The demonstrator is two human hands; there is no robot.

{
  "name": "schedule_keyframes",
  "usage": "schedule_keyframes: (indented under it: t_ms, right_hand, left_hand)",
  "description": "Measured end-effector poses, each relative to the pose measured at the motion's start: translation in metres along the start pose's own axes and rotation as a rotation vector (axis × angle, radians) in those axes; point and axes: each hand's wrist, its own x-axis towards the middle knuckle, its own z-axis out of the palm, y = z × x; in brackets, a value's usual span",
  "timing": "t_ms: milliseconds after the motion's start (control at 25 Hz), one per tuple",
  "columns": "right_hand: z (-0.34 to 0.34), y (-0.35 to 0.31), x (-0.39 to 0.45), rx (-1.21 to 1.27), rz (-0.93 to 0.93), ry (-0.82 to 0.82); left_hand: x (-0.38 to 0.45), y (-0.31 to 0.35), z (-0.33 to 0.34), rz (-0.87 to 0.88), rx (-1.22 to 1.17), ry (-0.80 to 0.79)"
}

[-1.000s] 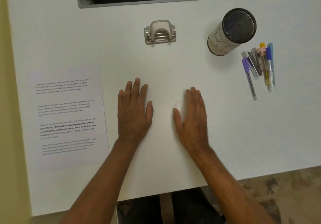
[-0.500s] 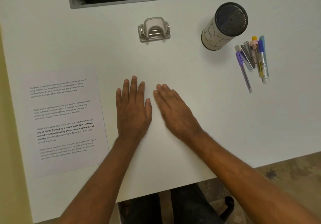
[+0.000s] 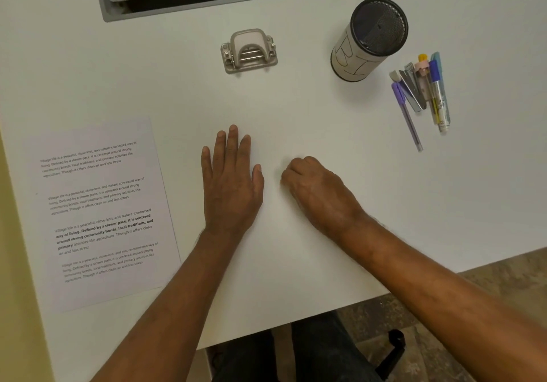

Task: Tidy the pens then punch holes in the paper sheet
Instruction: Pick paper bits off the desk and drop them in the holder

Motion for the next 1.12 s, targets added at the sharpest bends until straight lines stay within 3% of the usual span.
schedule_keyframes:
  t_ms: [200, 400, 560, 640, 800, 960, 1120]
  right_hand:
    - [0.003, -0.003, 0.005, 0.212, 0.184, 0.129]
    - [-0.025, 0.023, 0.005, 1.043, 0.698, 0.169]
    - [-0.082, 0.049, 0.007, 1.374, 0.639, 0.333]
    - [-0.115, 0.064, 0.016, 1.305, 0.578, 0.471]
    - [-0.155, 0.094, 0.047, 0.864, 0.571, 0.687]
    - [-0.157, 0.113, 0.078, 0.529, 0.58, 0.635]
    - [-0.156, 0.126, 0.091, 0.367, 0.563, 0.59]
  left_hand:
    - [0.013, 0.008, 0.003, 0.024, 0.02, -0.002]
    - [0.02, 0.013, 0.004, 0.045, 0.054, 0.001]
    - [0.021, 0.015, 0.003, 0.034, 0.04, 0.0]
    - [0.019, 0.016, 0.002, 0.032, 0.036, -0.004]
    - [0.018, 0.017, 0.001, 0.033, 0.038, -0.009]
    - [0.018, 0.015, 0.002, 0.036, 0.029, 0.004]
    - [0.019, 0.016, 0.002, 0.039, 0.023, 0.019]
